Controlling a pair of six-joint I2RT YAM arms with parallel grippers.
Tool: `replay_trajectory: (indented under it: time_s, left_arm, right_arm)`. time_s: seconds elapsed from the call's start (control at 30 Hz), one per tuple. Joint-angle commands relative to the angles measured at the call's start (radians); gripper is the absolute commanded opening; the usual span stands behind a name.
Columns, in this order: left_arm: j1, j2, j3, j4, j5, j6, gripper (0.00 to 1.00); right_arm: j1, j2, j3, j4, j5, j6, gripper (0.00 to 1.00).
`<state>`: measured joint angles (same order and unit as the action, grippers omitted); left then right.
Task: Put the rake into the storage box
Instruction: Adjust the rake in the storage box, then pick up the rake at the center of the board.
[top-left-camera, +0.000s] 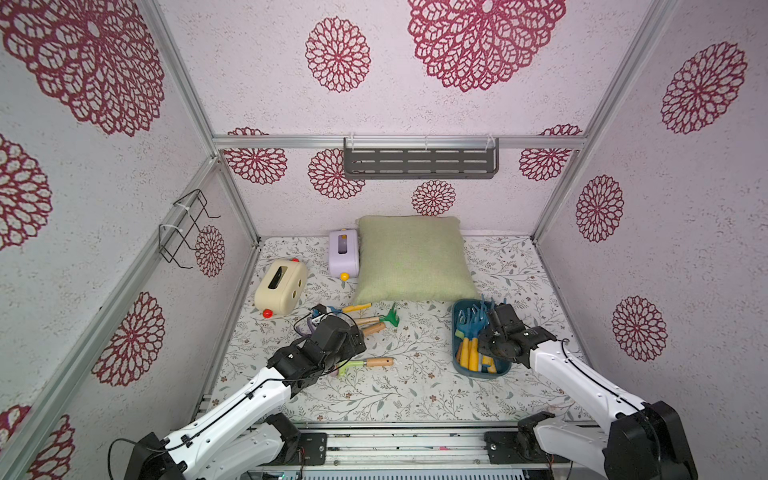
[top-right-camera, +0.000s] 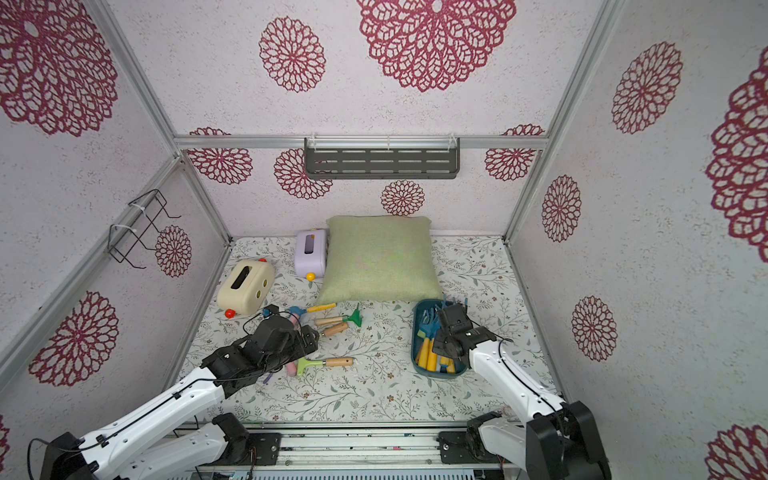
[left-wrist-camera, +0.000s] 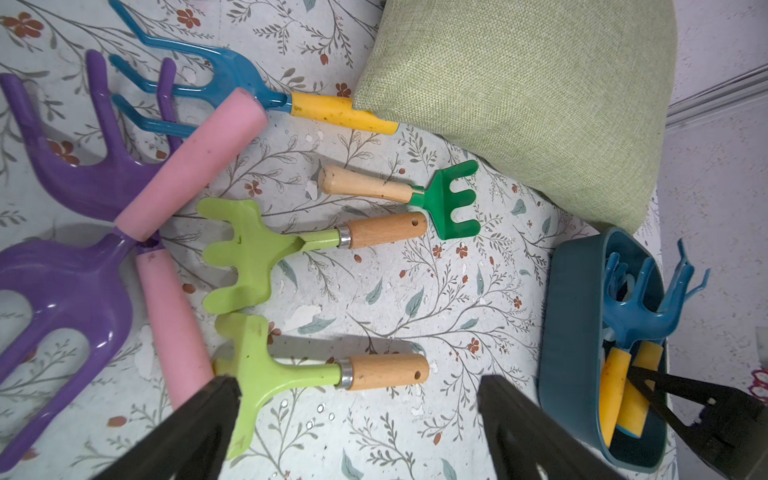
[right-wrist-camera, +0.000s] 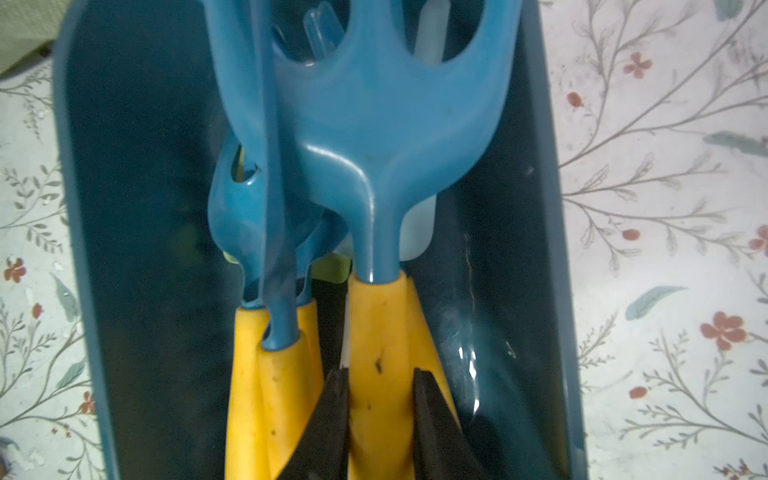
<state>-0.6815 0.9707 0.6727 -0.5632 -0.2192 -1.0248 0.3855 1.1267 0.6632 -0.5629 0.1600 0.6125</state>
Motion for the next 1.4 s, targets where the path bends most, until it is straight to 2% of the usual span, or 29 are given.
replay_trajectory:
  time_s: [0.0, 0.17, 0.27, 0.4, 0.47, 0.67, 0.83, 1.0, 1.17, 1.37]
  left_arm:
    - [0.015, 0.02, 0.028, 0.014, -0.003, 0.022, 0.97]
    - [0.031, 0.043, 0.03, -0.013, -0.021, 0.015, 0.97]
    - [0.05, 0.043, 0.021, -0.032, -0.037, 0.004, 0.97]
    - [0.102, 0.028, 0.0, -0.07, -0.056, -0.018, 0.97]
    - [0.129, 0.004, -0.016, -0.079, -0.061, -0.029, 0.97]
    - [0.241, -0.103, -0.05, -0.146, -0.079, -0.052, 0.97]
    - [0.336, -0.154, -0.05, -0.201, -0.043, -0.028, 0.97]
    - [0.38, -0.192, -0.066, -0.201, -0.001, -0.016, 0.97]
    - [0.406, -0.221, -0.09, -0.197, 0.03, -0.021, 0.97]
    - [0.421, -0.254, -0.113, -0.188, 0.047, -0.032, 0.97]
  right_arm:
    - [0.025, -0.018, 0.008, -0.027, 0.012, 0.039, 0.23]
    - [0.055, -0.045, 0.015, -0.042, 0.038, 0.049, 0.55]
    - [0.082, -0.093, 0.05, -0.043, 0.022, 0.019, 0.65]
    - [0.155, -0.147, 0.093, 0.008, -0.06, -0.051, 0.79]
    - [0.2, -0.145, 0.108, 0.055, -0.127, -0.086, 0.82]
    - [0.317, -0.025, 0.13, 0.223, -0.305, -0.191, 0.84]
    - [0.405, 0.117, 0.168, 0.321, -0.421, -0.297, 0.8]
    - [0.515, 0.279, 0.275, 0.308, -0.372, -0.405, 0.79]
    - [0.633, 0.454, 0.43, 0.219, -0.29, -0.55, 0.79]
    - [0.702, 0.64, 0.564, 0.136, -0.203, -0.648, 0.74]
